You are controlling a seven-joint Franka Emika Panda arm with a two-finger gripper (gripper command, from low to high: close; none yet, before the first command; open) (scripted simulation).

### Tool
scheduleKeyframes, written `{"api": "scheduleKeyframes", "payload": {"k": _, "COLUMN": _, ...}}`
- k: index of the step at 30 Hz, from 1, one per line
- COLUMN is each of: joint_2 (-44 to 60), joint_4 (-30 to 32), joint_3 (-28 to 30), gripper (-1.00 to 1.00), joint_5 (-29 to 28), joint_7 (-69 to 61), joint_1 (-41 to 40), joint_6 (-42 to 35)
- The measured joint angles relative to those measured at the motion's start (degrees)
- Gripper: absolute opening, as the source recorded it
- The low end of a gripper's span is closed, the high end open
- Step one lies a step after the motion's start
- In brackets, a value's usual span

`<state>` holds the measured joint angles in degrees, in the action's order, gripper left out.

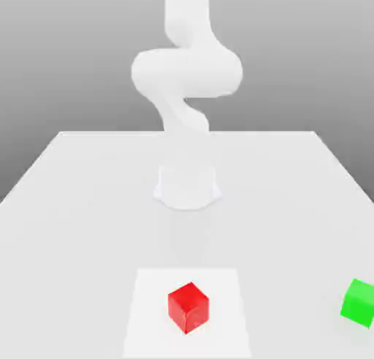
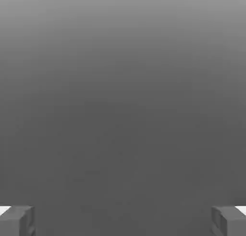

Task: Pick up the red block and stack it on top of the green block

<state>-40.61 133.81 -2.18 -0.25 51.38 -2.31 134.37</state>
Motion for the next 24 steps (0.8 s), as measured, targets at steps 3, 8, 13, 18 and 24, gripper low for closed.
{"api": "scheduleKeyframes", "payload": {"k": 3, "joint_2": 6.53, "joint_4": 2.54, "joint_3": -2.74, "gripper": 0.0, "joint_5": -0.39, "joint_7": 6.98, "joint_1": -2.84, "joint_6": 3.23}}
{"api": "scheduleKeyframes", "payload": {"k": 8, "joint_2": 16.96, "joint_4": 6.59, "joint_3": -6.51, "gripper": 0.0, "joint_5": -1.64, "joint_7": 18.56, "joint_1": -6.66, "joint_6": 8.38}}
{"api": "scheduleKeyframes", "payload": {"k": 13, "joint_2": 27.41, "joint_4": 10.62, "joint_3": -9.08, "gripper": 0.0, "joint_5": -3.28, "joint_7": 30.38, "joint_1": -9.33, "joint_6": 13.49}}
{"api": "scheduleKeyframes", "payload": {"k": 18, "joint_2": 37.79, "joint_4": 14.65, "joint_3": -10.03, "gripper": 0.0, "joint_5": -4.22, "joint_7": 41.69, "joint_1": -10.48, "joint_6": 18.61}}
{"api": "scheduleKeyframes", "payload": {"k": 24, "joint_2": 49.97, "joint_4": 17.27, "joint_3": -8.59, "gripper": 0.0, "joint_5": -5.03, "joint_7": 50.93, "joint_1": -9.18, "joint_6": 26.19}}
